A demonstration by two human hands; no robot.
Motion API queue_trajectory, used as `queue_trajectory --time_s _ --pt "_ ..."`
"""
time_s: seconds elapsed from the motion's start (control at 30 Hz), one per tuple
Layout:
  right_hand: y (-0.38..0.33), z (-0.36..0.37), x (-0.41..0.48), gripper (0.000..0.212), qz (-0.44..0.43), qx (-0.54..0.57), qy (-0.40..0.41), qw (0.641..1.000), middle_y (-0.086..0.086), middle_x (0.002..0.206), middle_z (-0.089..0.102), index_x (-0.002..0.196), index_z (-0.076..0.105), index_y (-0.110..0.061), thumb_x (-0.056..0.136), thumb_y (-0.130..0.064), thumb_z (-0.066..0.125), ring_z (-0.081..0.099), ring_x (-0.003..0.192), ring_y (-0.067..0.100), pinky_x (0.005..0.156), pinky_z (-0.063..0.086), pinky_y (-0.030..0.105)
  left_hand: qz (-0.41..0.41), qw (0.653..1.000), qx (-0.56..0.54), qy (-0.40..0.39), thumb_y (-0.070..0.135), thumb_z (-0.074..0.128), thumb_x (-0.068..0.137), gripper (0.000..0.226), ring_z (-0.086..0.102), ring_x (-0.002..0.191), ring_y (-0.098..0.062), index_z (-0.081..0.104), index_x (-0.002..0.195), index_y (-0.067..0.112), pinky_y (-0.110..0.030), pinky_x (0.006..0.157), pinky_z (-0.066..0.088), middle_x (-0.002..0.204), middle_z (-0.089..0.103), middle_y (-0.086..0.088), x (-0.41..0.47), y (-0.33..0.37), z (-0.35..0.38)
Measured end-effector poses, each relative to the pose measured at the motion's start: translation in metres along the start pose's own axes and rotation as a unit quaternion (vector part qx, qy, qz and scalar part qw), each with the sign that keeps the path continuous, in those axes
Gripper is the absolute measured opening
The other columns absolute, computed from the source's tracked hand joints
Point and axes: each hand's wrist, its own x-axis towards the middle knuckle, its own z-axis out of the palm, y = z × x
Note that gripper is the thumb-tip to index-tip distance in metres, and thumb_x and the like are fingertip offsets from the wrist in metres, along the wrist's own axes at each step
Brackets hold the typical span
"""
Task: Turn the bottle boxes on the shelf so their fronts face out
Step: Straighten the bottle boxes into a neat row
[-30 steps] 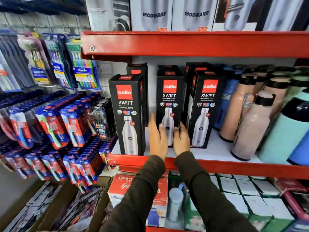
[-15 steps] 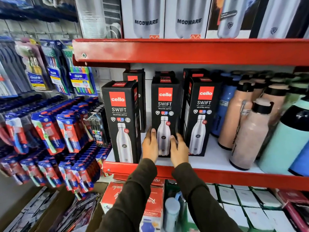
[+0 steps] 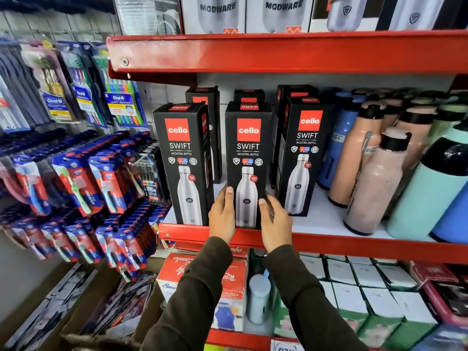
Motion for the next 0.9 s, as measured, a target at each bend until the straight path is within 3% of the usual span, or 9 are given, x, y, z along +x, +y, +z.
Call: queue_trajectory --time_s 0.1,0.37,0.47,0.5,0.6,0.67,0.73,0.83,0.9 --pt "-0.003 -0.001 -0.006 0.035 -0.004 -0.002 0.001 1.000 -0.012 0.111 0.062 0.132 0.056 -0.020 0.099 -0.027 0.050 0.057 0.098 -0.008 0.081 0.034 -0.009 0.000 1.000 0.014 0.004 0.047 0.040 0.100 0.048 0.042 0.120 0.000 0.050 0.141 0.025 -0.021 0.103 0.027 0.127 0.053 0.017 -0.005 0.002 -0.002" --pt "-0.005 -0.005 -0.012 0.033 -0.003 -0.002 -0.001 1.000 -0.007 0.113 0.064 0.130 0.057 -0.019 0.098 -0.026 0.050 0.057 0.103 0.000 0.079 0.034 -0.009 -0.017 0.999 0.028 0.005 0.045 0.037 0.101 0.049 0.043 0.132 -0.010 0.047 0.143 0.021 -0.022 0.105 0.026 0.147 0.051 0.001 -0.015 0.010 -0.002" --pt "-0.005 -0.012 -0.012 0.035 0.002 0.001 0.002 1.000 0.001 0.123 0.065 0.130 0.057 -0.018 0.098 -0.030 0.050 0.059 0.109 0.007 0.090 0.042 0.007 0.003 0.997 0.007 0.074 0.036 0.040 0.103 0.041 0.050 0.127 -0.013 0.052 0.136 0.015 -0.021 0.101 0.032 0.138 0.057 -0.003 -0.026 0.007 0.004" --pt "-0.006 -0.017 -0.012 0.035 0.002 0.007 0.014 1.000 0.001 0.126 0.063 0.130 0.057 -0.018 0.098 -0.031 0.050 0.059 0.108 0.004 0.092 0.042 0.012 0.022 0.994 -0.003 0.111 0.031 0.041 0.103 0.038 0.051 0.125 -0.014 0.053 0.134 0.014 -0.021 0.099 0.035 0.136 0.058 -0.003 -0.033 0.005 0.007" --pt "-0.002 -0.038 -0.008 0.028 -0.020 0.033 0.071 0.997 0.002 0.125 0.062 0.124 0.059 -0.019 0.097 -0.024 0.053 0.055 0.096 -0.019 0.080 0.039 -0.002 0.127 0.972 -0.009 0.198 0.024 0.041 0.103 0.025 0.052 0.116 -0.013 0.055 0.124 0.020 -0.027 0.099 0.041 0.124 0.057 0.005 -0.060 -0.002 0.021" --pt "0.003 -0.055 -0.001 0.029 -0.035 0.037 0.109 0.993 0.003 0.125 0.060 0.125 0.058 -0.017 0.097 -0.019 0.053 0.057 0.103 -0.012 0.082 0.037 -0.004 0.203 0.963 0.010 0.177 0.023 0.040 0.103 0.024 0.052 0.115 -0.010 0.055 0.122 0.024 -0.026 0.099 0.041 0.120 0.057 0.013 -0.074 -0.003 0.038" --pt "0.008 -0.070 0.009 0.034 -0.039 0.030 0.128 0.991 0.005 0.132 0.056 0.131 0.053 -0.015 0.097 -0.021 0.052 0.054 0.120 0.009 0.096 0.037 0.006 0.257 0.960 0.008 0.109 0.018 0.038 0.104 0.028 0.053 0.121 -0.010 0.055 0.126 0.023 -0.023 0.102 0.041 0.125 0.058 0.011 -0.079 0.001 0.059" --pt "0.013 -0.084 0.030 0.045 -0.010 0.024 0.106 0.994 0.009 0.148 0.044 0.142 0.041 -0.013 0.099 -0.023 0.049 0.042 0.136 0.020 0.114 0.033 0.034 0.254 0.967 -0.004 0.009 0.015 0.035 0.105 0.040 0.040 0.138 -0.002 0.043 0.143 0.020 -0.016 0.112 0.031 0.147 0.047 0.008 -0.073 0.015 0.094" --pt "0.014 -0.089 0.045 0.049 0.012 0.016 0.081 0.997 0.010 0.153 0.038 0.146 0.034 -0.010 0.101 -0.024 0.046 0.037 0.141 0.022 0.118 0.029 0.039 0.217 0.976 -0.001 -0.022 0.015 0.034 0.105 0.047 0.025 0.145 0.003 0.028 0.152 0.017 -0.013 0.116 0.019 0.157 0.031 0.008 -0.061 0.022 0.112"
